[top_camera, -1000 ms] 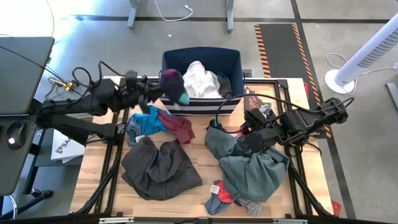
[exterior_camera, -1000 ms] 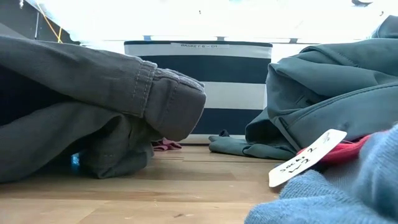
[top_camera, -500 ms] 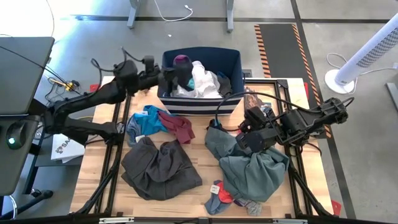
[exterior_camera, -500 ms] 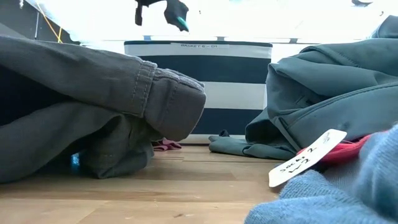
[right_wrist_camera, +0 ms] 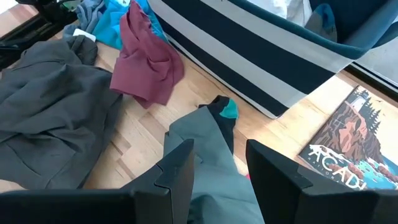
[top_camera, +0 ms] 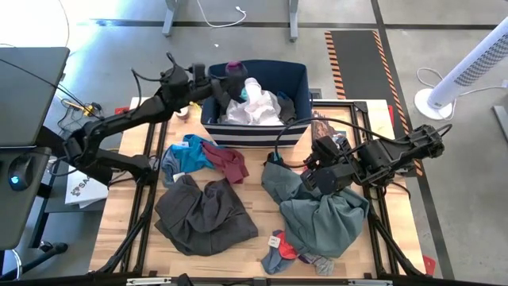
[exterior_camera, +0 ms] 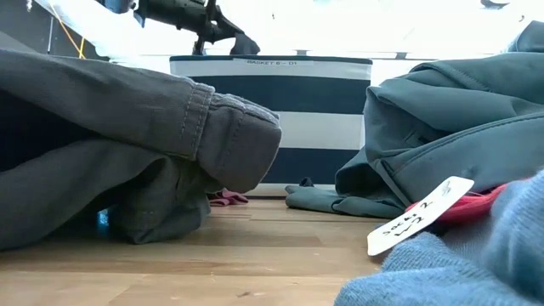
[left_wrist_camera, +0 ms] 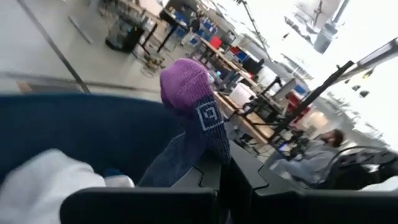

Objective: Sort clothes
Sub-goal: Put the black sock into the blue laundry bin

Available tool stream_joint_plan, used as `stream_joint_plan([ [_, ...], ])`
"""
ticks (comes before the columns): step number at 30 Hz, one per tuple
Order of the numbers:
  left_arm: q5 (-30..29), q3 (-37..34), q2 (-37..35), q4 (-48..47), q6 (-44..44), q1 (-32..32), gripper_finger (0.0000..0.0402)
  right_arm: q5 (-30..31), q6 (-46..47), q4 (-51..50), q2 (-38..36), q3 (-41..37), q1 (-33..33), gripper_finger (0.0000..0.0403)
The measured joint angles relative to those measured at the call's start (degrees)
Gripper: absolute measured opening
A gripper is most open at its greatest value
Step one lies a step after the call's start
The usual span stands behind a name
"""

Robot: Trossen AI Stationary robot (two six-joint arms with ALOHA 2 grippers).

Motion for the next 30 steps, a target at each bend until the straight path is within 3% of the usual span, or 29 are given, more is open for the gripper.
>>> stream_joint_plan([
  [6,3.4,0.0,0.1,-0.1,-4.7,2.5,0.0024,0.0,-1.6,0.0,0.0,0.0,0.0,0.0142],
  [13,7.8,0.0,0.1,0.0,-4.8,5.4,0.0115,1.2,-4.2,0.0,0.0,0.0,0.0,0.0142],
  [20,1.9,0.0,0.0,0.3,-5.3,6.4,0.0179,3.4,-4.8,0.0,0.0,0.0,0.0,0.0142],
  [30,-1.6,0.0,-0.1,-0.1,-5.9,6.3,0.0186,3.4,-4.5,0.0,0.0,0.0,0.0,0.0142],
])
